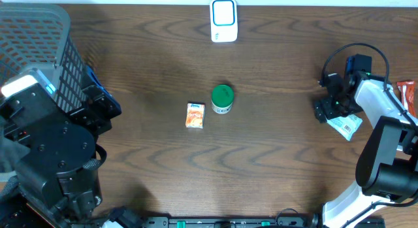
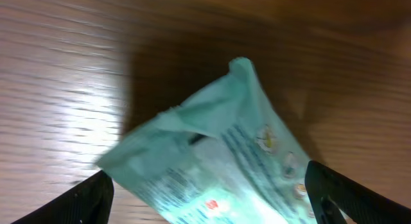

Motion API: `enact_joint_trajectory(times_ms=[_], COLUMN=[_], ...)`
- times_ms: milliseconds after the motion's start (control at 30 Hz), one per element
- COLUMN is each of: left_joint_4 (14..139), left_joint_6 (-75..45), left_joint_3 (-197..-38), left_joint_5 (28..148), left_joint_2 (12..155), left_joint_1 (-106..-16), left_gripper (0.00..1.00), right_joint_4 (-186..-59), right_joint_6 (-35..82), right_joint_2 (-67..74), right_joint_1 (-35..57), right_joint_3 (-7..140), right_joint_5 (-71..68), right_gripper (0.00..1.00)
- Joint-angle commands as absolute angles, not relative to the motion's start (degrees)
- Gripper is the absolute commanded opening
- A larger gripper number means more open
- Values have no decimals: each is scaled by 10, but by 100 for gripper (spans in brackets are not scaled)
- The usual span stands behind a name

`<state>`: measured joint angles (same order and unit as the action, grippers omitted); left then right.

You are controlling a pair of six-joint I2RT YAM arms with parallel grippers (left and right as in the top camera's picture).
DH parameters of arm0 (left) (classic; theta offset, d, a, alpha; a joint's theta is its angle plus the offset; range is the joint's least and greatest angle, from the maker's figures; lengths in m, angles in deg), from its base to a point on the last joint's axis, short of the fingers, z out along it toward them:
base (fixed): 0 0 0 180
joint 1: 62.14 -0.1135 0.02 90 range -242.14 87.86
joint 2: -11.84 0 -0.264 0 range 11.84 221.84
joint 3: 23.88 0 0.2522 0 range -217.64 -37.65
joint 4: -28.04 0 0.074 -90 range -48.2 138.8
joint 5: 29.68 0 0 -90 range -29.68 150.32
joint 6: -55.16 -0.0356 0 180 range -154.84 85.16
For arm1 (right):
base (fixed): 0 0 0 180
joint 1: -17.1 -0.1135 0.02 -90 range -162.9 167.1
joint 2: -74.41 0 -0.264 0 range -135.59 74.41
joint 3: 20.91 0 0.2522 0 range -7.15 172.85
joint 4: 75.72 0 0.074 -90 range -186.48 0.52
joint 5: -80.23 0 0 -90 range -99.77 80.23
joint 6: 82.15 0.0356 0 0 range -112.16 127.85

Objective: Scan the item barcode

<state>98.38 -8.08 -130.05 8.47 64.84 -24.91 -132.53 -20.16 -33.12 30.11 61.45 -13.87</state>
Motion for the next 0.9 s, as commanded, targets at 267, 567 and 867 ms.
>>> enact_joint_trajectory(times_ms=[267,567,867], left_joint_4=[984,984,984], left_joint_6=[-80,-80,-80], left_joint_3=[-1300,-1300,-1300], left_joint_5=[71,71,71], left_joint_2=[649,649,649], left_joint_1=[-251,-251,-251], left_gripper=[98,98,98], right_joint_4=[-1319,-1325,-1326], right_joint_6=[-216,-205,-182], right_joint_2=[-336,-336,-357], right_joint_1=[361,370,373], right_joint_3=[615,610,604], right_joint_5=[-205,-151,-120], right_gripper=[99,89,92])
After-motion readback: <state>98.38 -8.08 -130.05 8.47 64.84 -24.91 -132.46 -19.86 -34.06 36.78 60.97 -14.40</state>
